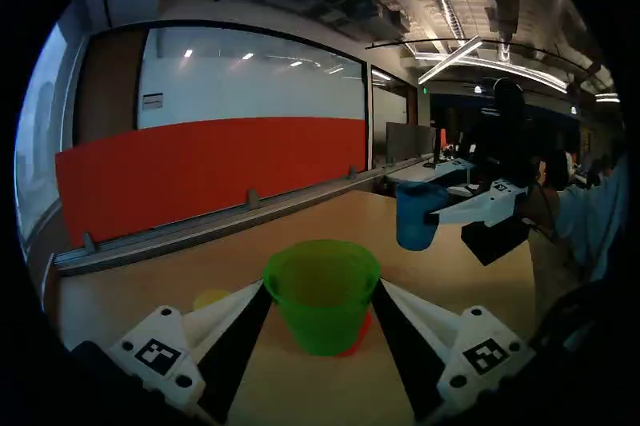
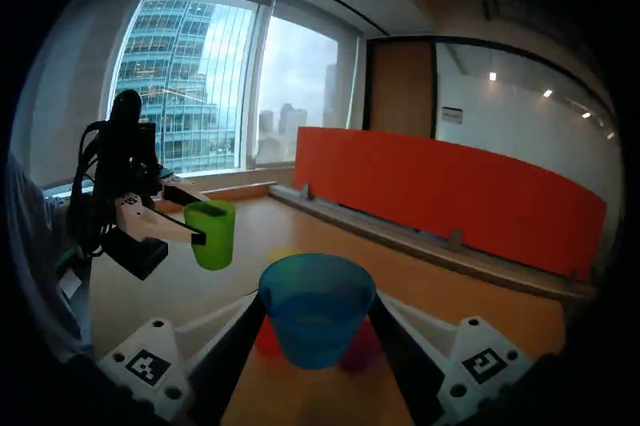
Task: Pour water
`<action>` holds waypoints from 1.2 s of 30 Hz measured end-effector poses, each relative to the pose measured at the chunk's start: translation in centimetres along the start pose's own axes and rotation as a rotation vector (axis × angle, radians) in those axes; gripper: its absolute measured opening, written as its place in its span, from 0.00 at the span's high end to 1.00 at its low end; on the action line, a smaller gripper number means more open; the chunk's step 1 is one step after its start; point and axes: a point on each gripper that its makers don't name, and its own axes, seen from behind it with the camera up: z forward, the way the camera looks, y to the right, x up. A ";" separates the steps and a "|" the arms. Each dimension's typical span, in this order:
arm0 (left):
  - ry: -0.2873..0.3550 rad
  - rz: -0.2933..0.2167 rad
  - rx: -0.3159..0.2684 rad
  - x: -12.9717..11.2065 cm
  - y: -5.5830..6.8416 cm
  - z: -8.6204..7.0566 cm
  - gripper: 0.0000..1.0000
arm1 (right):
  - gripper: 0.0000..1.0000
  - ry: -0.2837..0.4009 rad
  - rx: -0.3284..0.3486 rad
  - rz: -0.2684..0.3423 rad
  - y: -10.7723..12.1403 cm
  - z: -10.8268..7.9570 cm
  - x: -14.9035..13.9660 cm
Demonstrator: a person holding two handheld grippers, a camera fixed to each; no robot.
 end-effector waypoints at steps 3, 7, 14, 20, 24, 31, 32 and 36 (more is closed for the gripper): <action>0.009 0.000 0.003 0.2 0.1 -0.3 0.14 | 0.09 0.009 0.005 -0.006 -0.2 0.1 0.5; 0.026 0.001 0.007 0.6 0.1 -0.7 0.14 | 0.09 0.026 0.009 -0.013 -0.3 0.4 1.0; 0.039 0.012 0.004 1.1 0.3 -1.2 0.14 | 0.09 0.045 0.020 -0.026 -0.6 1.1 1.6; 0.048 0.019 -0.002 1.5 0.6 -1.4 0.14 | 0.09 0.070 0.033 -0.037 -0.9 1.8 2.3; 0.055 0.020 0.000 1.7 0.7 -1.5 0.14 | 0.09 0.089 0.044 -0.041 -1.2 2.2 3.0; 0.061 0.021 -0.002 1.9 1.0 -1.8 0.14 | 0.09 0.129 0.058 -0.056 -1.4 2.9 4.8; 0.062 0.022 -0.002 2.0 1.1 -1.8 0.14 | 0.09 0.135 0.061 -0.058 -1.5 2.9 5.1; 0.066 0.021 -0.008 2.2 1.5 -2.0 0.14 | 0.09 0.156 0.071 -0.066 -1.6 3.2 6.5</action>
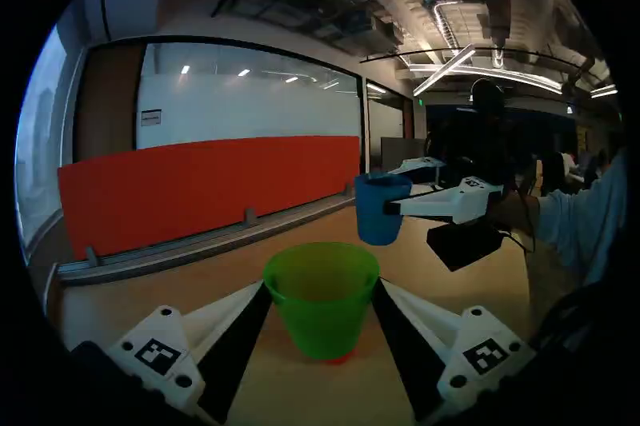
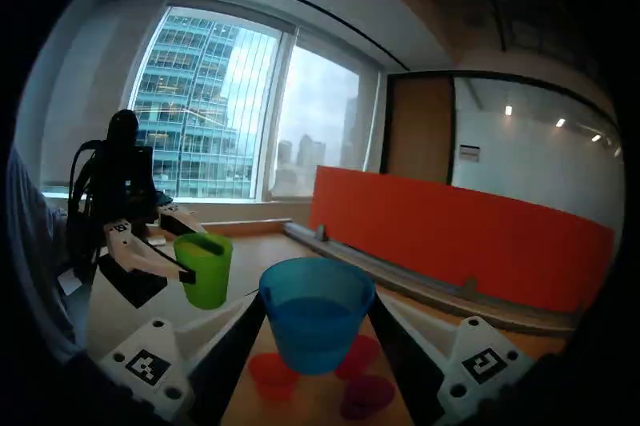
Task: Pour water
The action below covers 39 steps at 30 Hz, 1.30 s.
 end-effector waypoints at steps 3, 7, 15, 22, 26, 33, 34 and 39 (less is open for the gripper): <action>0.003 0.002 -0.001 0.1 0.2 -0.1 0.14 | 0.09 0.011 0.003 -0.017 0.1 0.2 0.8; 0.004 0.004 -0.003 0.2 0.6 -0.2 0.14 | 0.09 0.024 0.007 -0.050 0.3 0.4 2.1; 0.006 -0.001 -0.008 0.2 1.0 -0.1 0.14 | 0.09 0.041 0.014 -0.135 0.3 0.7 4.5; 0.008 -0.012 -0.016 0.2 1.4 0.1 0.14 | 0.09 0.048 0.022 -0.235 0.1 1.0 6.4; 0.008 -0.011 -0.022 0.3 1.6 0.3 0.14 | 0.09 0.053 0.025 -0.296 -0.2 1.3 7.5; 0.007 -0.010 -0.037 0.3 2.1 0.5 0.14 | 0.09 0.058 0.028 -0.413 -0.9 2.0 8.8; 0.007 -0.010 -0.038 0.4 2.1 0.6 0.14 | 0.09 0.059 0.029 -0.430 -1.0 2.1 9.0; 0.008 -0.011 -0.044 0.4 2.2 0.7 0.14 | 0.09 0.070 0.028 -0.511 -1.6 2.6 9.9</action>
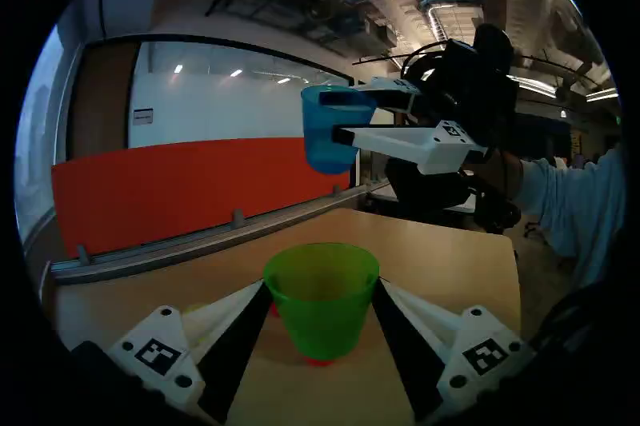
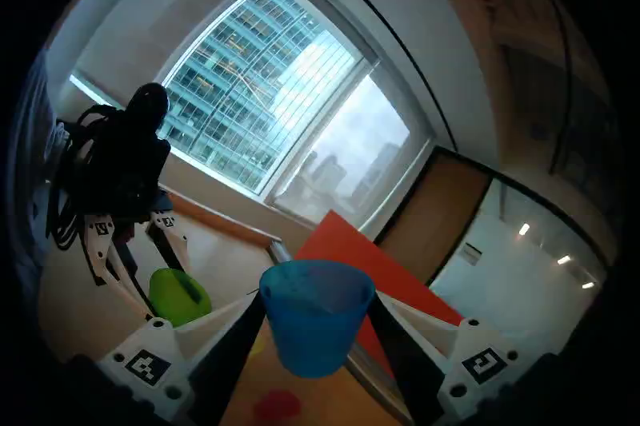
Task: Pour water
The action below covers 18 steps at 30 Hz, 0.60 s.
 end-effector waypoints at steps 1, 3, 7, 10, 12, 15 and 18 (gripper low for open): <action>0.000 -0.001 -0.002 0.0 0.0 0.1 0.14 | 0.09 0.000 0.001 -0.016 0.0 0.1 0.2; 0.001 -0.002 -0.004 -0.1 0.0 0.2 0.14 | 0.09 0.001 0.003 -0.045 0.0 0.3 0.6; 0.003 -0.001 -0.010 0.0 0.1 0.3 0.14 | 0.09 0.000 0.005 -0.106 0.0 0.8 1.2; 0.006 -0.001 -0.017 0.1 0.2 0.5 0.14 | 0.09 -0.003 0.005 -0.148 0.1 1.1 1.6; 0.007 -0.002 -0.020 0.2 0.3 0.6 0.14 | 0.09 -0.005 0.003 -0.176 0.2 1.2 1.8; 0.009 -0.002 -0.022 0.4 0.4 0.7 0.14 | 0.09 -0.010 -0.001 -0.221 0.4 1.5 2.0; 0.010 -0.003 -0.028 0.5 0.5 0.7 0.14 | 0.09 -0.016 -0.006 -0.265 0.5 1.8 2.1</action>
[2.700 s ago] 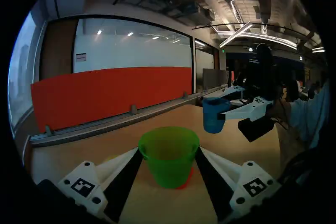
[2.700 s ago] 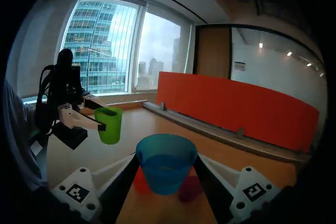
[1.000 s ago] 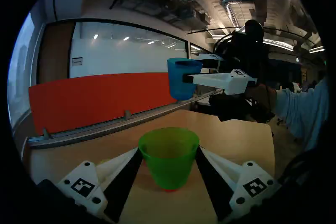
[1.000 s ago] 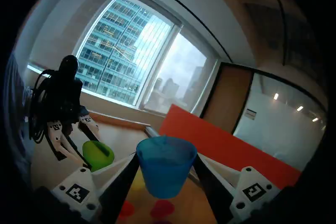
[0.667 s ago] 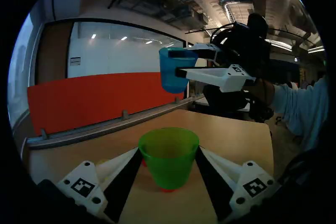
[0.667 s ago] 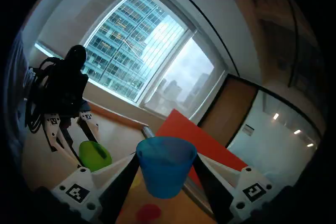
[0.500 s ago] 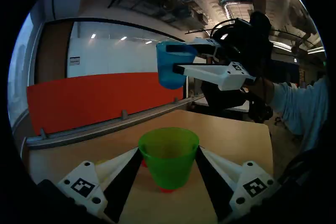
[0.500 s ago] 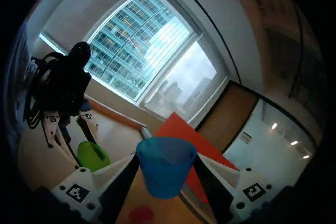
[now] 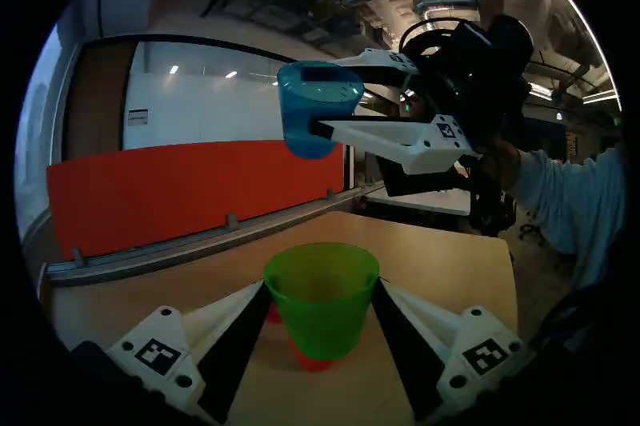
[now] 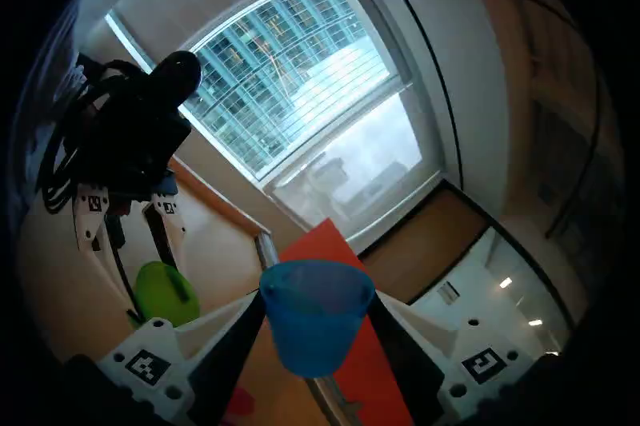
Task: Pour water
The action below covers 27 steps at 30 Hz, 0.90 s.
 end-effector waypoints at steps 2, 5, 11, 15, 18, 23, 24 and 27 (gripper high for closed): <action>0.000 0.000 -0.004 0.0 0.1 0.0 0.14 | 0.09 -0.003 -0.001 -0.029 -0.3 0.2 0.2; 0.000 0.004 -0.006 0.1 0.2 0.1 0.14 | 0.09 -0.009 -0.001 -0.068 -0.6 0.4 0.4; 0.000 0.010 -0.008 0.1 0.2 0.2 0.14 | 0.09 -0.016 -0.004 -0.132 -0.5 0.8 0.5; 0.003 0.009 -0.011 0.2 0.3 0.2 0.14 | 0.09 -0.021 -0.010 -0.167 -0.1 1.0 0.4; 0.003 0.010 -0.011 0.2 0.3 0.2 0.14 | 0.09 -0.027 -0.014 -0.194 0.2 1.0 0.3; 0.002 0.015 -0.011 0.3 0.4 0.2 0.14 | 0.09 -0.032 -0.024 -0.227 0.8 1.1 0.2; 0.002 0.015 -0.012 0.3 0.4 0.2 0.14 | 0.09 -0.033 -0.026 -0.233 0.8 1.1 0.2; 0.003 0.016 -0.012 0.3 0.4 0.2 0.14 | 0.09 -0.037 -0.030 -0.254 1.1 1.2 0.1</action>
